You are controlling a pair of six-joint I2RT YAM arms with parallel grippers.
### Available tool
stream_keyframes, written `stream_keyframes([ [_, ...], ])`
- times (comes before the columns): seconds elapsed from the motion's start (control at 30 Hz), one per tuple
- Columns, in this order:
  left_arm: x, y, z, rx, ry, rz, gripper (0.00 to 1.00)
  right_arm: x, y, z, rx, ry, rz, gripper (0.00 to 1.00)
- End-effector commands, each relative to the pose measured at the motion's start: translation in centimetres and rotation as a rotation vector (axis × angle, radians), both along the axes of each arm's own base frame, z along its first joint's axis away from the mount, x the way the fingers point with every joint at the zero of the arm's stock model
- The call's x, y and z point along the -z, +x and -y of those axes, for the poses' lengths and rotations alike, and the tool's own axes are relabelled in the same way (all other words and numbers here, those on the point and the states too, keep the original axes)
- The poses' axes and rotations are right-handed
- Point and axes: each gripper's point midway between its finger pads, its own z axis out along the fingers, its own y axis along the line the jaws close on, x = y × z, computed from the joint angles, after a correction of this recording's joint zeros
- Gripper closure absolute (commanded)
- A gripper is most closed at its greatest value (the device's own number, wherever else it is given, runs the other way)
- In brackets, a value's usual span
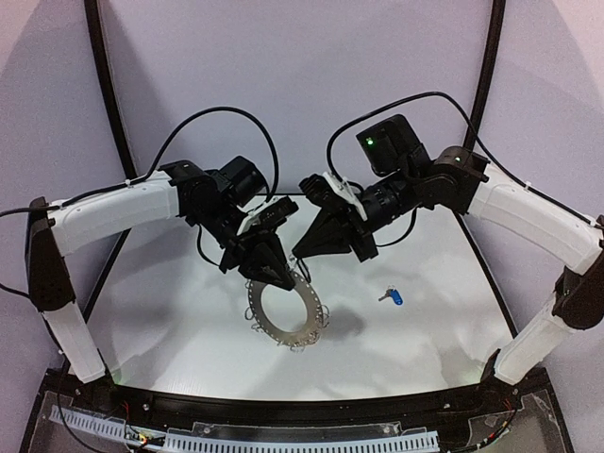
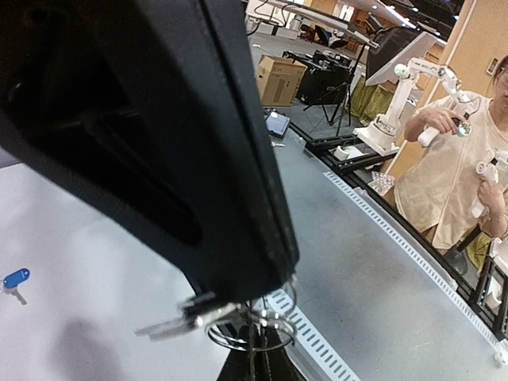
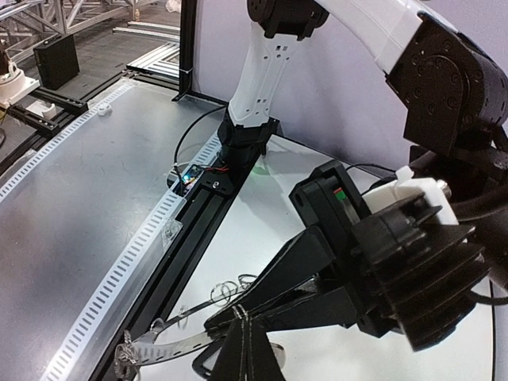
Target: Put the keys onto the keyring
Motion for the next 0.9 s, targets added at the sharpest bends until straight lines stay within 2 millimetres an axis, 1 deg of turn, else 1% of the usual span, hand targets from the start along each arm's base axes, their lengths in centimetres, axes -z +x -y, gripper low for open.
stream_keyframes([
  [0.0, -0.8, 0.3, 0.4, -0.024, -0.007, 0.033, 0.99, -1.7, -0.5, 1.0, 0.027, 0.044, 0.033, 1.00],
  [0.03, -0.8, 0.5, 0.5, -0.037, -0.002, 0.028, 0.99, -1.6, -0.5, 1.1, 0.039, 0.037, 0.030, 1.00],
  [0.07, -0.4, 1.6, 1.2, -0.123, 0.075, -0.015, 0.99, -1.4, -0.2, 1.4, 0.070, 0.029, 0.033, 1.00],
  [0.1, -0.6, 2.4, 1.7, -0.162, 0.053, 0.017, 0.99, -1.3, 0.2, 1.4, 0.103, 0.018, 0.026, 1.00],
  [0.13, 0.0, 3.6, 2.1, -0.253, 0.115, -0.002, 0.99, -1.1, 0.5, 1.7, 0.135, 0.009, 0.025, 1.00],
  [0.17, 0.3, 4.9, 2.4, -0.344, 0.130, 0.012, 0.99, -0.8, 0.9, 2.0, 0.179, -0.007, 0.020, 1.00],
  [0.2, 0.1, 5.5, 2.6, -0.397, 0.122, 0.006, 0.99, -0.6, 1.3, 2.1, 0.218, -0.016, 0.007, 1.00],
  [0.23, 0.4, 6.5, 2.7, -0.464, 0.133, 0.025, 0.99, -0.5, 1.3, 2.2, 0.233, -0.018, -0.006, 1.00],
  [0.27, 0.0, 7.0, 2.7, -0.502, 0.108, 0.039, 0.99, -0.3, 1.3, 2.3, 0.244, -0.022, -0.015, 1.00],
  [0.3, 0.1, 7.8, 2.7, -0.562, 0.122, 0.029, 0.99, -0.2, 1.3, 2.3, 0.252, -0.015, -0.018, 1.00],
  [0.37, -0.4, 8.2, 2.5, -0.600, 0.103, 0.034, 0.99, 0.1, 2.1, 2.0, 0.310, -0.007, -0.019, 1.00],
  [0.47, -0.9, 8.8, 2.3, -0.661, 0.097, 0.024, 0.99, 1.0, 4.4, 1.0, 0.455, 0.002, 0.021, 1.00],
  [0.5, -1.2, 9.0, 2.3, -0.683, 0.096, 0.012, 0.99, 1.2, 5.4, 0.7, 0.521, 0.005, 0.044, 1.00],
  [0.63, -1.3, 10.0, 2.1, -0.763, 0.107, -0.020, 0.99, 1.5, 6.3, -0.4, 0.614, 0.026, 0.075, 1.00],
  [0.67, -1.1, 10.7, 2.0, -0.813, 0.123, -0.036, 0.99, 1.3, 7.5, -0.4, 0.698, 0.039, 0.090, 1.00],
  [0.73, -0.8, 11.0, 1.9, -0.837, 0.132, -0.041, 0.99, 1.2, 8.9, 0.0, 0.822, 0.058, 0.081, 1.00],
  [0.8, -0.7, 11.4, 1.6, -0.871, 0.140, -0.051, 0.99, 1.4, 9.3, 0.1, 0.879, 0.073, 0.056, 1.00],
  [0.87, -0.7, 11.4, 1.5, -0.876, 0.141, -0.057, 0.99, 2.4, 9.2, -0.2, 0.876, 0.060, 0.055, 1.00],
])
